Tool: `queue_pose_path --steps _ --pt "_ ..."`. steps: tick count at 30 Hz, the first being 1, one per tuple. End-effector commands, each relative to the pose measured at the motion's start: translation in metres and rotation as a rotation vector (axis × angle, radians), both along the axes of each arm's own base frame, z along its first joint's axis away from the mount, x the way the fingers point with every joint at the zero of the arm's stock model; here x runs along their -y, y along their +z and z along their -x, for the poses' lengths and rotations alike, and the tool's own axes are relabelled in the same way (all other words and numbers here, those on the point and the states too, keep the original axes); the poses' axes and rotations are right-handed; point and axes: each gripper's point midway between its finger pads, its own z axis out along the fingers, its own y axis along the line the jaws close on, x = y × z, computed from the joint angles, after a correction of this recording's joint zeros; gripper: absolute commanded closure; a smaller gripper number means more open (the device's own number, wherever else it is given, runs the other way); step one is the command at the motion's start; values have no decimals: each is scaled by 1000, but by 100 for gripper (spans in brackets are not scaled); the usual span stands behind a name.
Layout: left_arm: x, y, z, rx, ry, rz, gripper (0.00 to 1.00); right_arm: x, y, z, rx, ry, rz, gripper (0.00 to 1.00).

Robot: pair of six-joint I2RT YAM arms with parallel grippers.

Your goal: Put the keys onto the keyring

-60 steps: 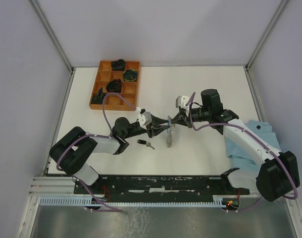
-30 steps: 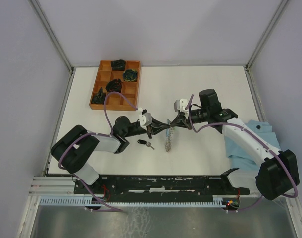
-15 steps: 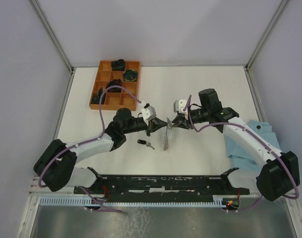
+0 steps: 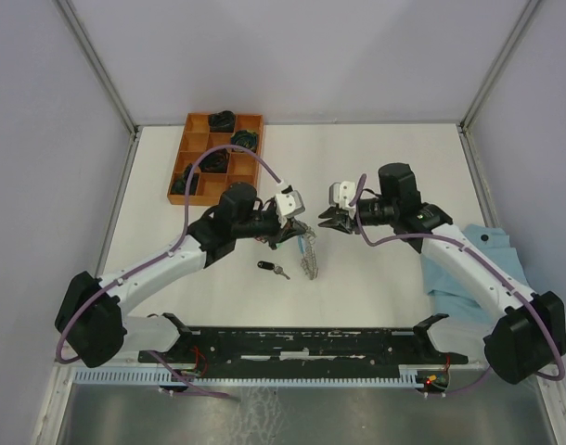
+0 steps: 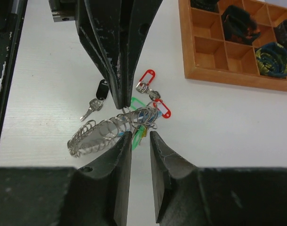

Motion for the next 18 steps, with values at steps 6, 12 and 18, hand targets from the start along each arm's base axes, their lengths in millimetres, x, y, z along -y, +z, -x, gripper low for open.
queue_pose_path --steps 6,12,18 --pt "8 23 -2 94 -73 -7 97 -22 16 5 17 135 -109 71" --pt "8 23 -3 99 -72 -8 97 -20 -1 2 -28 106 -80 66" --pt "10 23 -3 105 -79 -3 97 -26 0 5 -50 145 -93 63"
